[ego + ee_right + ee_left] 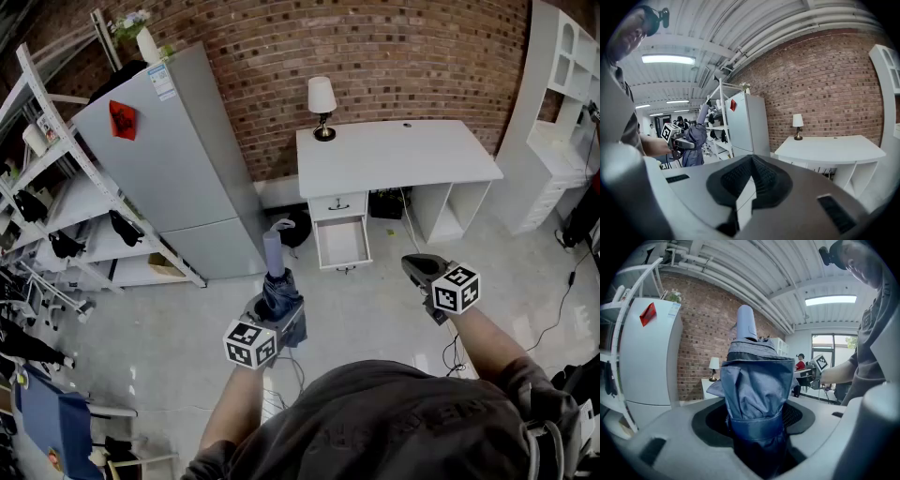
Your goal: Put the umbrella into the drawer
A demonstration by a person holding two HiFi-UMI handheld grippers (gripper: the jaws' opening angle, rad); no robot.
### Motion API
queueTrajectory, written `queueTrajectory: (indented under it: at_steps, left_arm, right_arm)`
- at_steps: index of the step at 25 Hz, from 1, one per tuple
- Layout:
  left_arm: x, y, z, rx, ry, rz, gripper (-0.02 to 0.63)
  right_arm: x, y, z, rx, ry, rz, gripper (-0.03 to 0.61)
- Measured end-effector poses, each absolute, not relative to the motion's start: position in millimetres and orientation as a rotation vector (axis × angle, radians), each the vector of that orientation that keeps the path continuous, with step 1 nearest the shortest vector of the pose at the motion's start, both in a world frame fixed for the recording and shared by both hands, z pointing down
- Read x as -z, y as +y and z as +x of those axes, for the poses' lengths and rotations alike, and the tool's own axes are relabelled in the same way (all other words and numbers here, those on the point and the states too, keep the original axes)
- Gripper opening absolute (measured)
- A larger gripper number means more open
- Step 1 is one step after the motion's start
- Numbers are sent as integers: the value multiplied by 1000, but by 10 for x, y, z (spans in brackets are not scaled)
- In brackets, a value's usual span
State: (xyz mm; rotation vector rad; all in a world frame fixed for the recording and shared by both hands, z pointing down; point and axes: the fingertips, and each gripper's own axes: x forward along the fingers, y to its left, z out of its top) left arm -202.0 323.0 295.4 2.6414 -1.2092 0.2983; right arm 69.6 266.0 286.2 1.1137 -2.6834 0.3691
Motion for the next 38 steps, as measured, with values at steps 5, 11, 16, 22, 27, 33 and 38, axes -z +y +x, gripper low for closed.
queueTrajectory:
  at_steps: [5,11,16,22,27,33,38]
  left_arm:
    - [-2944,3169,-2008,-300,-1211,2650,268]
    - [-2947,3134,-1982,-304,-1209,2653,268]
    - [-2925,3094,-1940,-303,-1206,2657,268]
    - [-2919,2990,-1807,-314,-1216,2660,268]
    - [-2889,2887,-1581,-313,-1242,2654,268]
    - [-2870,2778,-1188,-299,-1277,2645,268]
    - [-2890,2659,-893,-281,-1290,2632,268]
  right_arm:
    - [-2846,2602,676,-361,-2690,1109,-9]
    - [-2852,2567,689,-364,-2692,1105,-9]
    - [-2835,2508,740,-400,-2706,1118,-8]
    - [-2843,2382,885,-405,-2710,1128,-8]
    - [-2808,2260,1075,-390,-2728,1100,-8]
    - [-2764,2092,1382,-362,-2756,1053,-8]
    - [-2805,1925,1598,-353,-2766,1014,-8]
